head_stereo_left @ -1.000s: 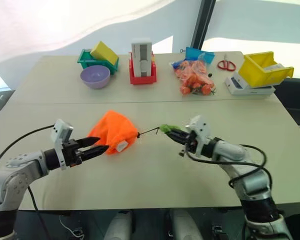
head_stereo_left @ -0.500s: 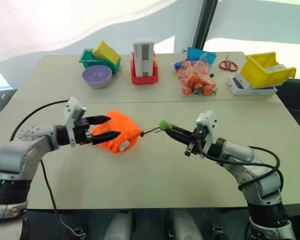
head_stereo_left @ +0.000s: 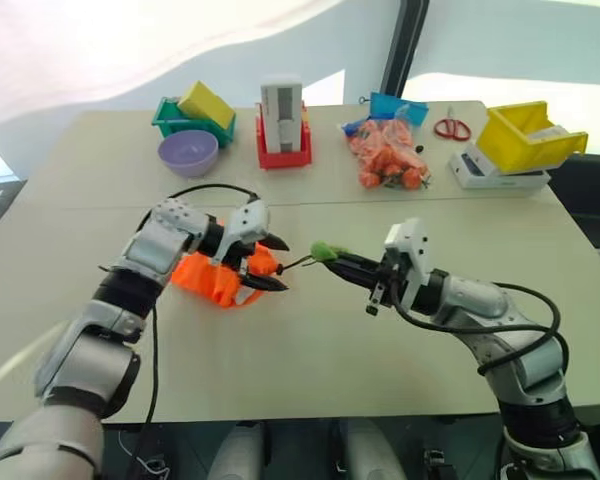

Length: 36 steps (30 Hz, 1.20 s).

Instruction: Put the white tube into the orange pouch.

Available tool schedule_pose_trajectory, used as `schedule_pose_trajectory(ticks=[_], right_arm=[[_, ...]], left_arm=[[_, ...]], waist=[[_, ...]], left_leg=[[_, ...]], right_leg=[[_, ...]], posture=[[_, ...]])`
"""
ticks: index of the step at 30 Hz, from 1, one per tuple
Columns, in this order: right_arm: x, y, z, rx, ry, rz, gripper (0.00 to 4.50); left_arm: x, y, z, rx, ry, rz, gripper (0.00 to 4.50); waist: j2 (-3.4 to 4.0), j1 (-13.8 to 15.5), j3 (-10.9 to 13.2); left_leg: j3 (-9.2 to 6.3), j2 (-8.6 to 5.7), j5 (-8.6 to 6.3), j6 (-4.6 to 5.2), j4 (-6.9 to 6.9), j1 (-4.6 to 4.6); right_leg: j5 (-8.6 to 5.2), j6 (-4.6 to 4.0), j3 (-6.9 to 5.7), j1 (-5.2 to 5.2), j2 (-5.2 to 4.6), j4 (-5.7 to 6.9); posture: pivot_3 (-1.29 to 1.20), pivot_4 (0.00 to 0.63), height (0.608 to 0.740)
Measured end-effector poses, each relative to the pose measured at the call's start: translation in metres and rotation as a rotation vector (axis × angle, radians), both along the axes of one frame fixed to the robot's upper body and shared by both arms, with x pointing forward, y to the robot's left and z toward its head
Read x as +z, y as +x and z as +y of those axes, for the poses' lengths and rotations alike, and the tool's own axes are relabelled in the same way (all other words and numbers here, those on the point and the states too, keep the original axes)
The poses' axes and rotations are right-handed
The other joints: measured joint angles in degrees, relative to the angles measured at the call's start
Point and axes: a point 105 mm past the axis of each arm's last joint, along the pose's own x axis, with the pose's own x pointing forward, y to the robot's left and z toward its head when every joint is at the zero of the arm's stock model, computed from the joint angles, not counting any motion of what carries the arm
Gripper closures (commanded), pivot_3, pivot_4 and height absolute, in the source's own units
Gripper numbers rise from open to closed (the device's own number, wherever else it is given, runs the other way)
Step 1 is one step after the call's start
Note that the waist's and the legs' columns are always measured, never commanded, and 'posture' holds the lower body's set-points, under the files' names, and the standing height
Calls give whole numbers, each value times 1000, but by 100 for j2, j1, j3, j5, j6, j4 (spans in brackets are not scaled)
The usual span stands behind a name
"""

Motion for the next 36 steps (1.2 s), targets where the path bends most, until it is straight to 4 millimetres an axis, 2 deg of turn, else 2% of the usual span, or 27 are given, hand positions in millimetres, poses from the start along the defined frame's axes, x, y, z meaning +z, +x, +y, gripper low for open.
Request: schedule_pose_trajectory(ticks=[8, 9, 11, 12, 14, 15, 18, 25, 29, 32, 36], right_arm=[[5, -3, 1, -8, -4, -28, 4500], [6, -2, 1, -10, -4, -29, 4500], [6, -2, 1, -14, -4, -29, 4500], [6, -2, 1, -14, -4, -29, 4500], [5, -2, 1, -14, -6, -29, 4500], [5, -2, 0, -13, -7, -28, 4500], [4, -3, 1, -8, -9, -25, 4500], [2, -5, 5, 10, -14, -20, 4500], [2, -4, 5, 4, -17, -29, 4500], [-2, 6, -3, -64, -43, -47, 4500], [-19, 32, -27, -247, -120, -49, 4500]], left_arm=[[-8, 5, 2, -30, 53, 18, 39], [-9, 4, 2, -33, 55, 27, 270], [-9, 4, 2, -37, 51, 38, 869], [-9, 4, 2, -36, 49, 38, 1305], [-8, 4, 2, -31, 41, 39, 2388], [-6, 5, 2, -27, 34, 38, 2731], [-4, 5, 3, -15, 20, 44, 4217], [-2, 3, 4, -19, 0, 17, 4251], [-7, -1, 8, -19, 8, 19, 4251], [-15, -8, 23, -15, 54, 12, 4251], [-22, -18, 39, -10, 97, 1, 4251]], waist=[[-2, 0, 1], [-2, 0, 1], [-3, 0, 1], [-3, 0, 1], [-3, -2, 1], [-3, -3, 1], [-3, -2, 1], [-3, -1, 1], [-3, -7, 1], [-3, -27, 1], [-2, -1, 1]], left_leg=[[0, -1, -2, 3, 5, -1], [0, -1, -2, 3, 6, -1], [0, -1, -2, 3, 7, -2], [0, -1, -2, 3, 8, -2], [0, -1, -2, 3, 9, -2], [0, 0, -2, 3, 9, -2], [-1, 0, -2, 3, 10, -1], [-1, 0, -2, 3, 11, -1], [-1, 0, -2, 3, 12, -1], [0, 1, -2, 3, 11, 2], [2, 1, -1, 3, 13, 4]], right_leg=[[1, 4, 0, 0, 0, 1], [2, 4, 0, 0, 0, 1], [2, 5, 0, 0, 0, 2], [2, 5, 0, 0, 0, 3], [3, 6, 0, 0, 0, 3], [3, 6, 0, 0, 0, 4], [3, 6, 0, 0, 0, 4], [3, 7, 1, 1, 0, 6], [4, 7, 1, 1, 0, 7], [4, 6, 4, 1, 1, 9], [4, 6, 7, 2, 0, 12]], posture=[[0, 150, 740], [0, 150, 740], [0, 150, 740], [0, 150, 740], [0, 150, 740], [0, 150, 740], [0, 150, 740], [0, 150, 740], [0, 150, 740], [0, 150, 740], [0, 150, 740]])
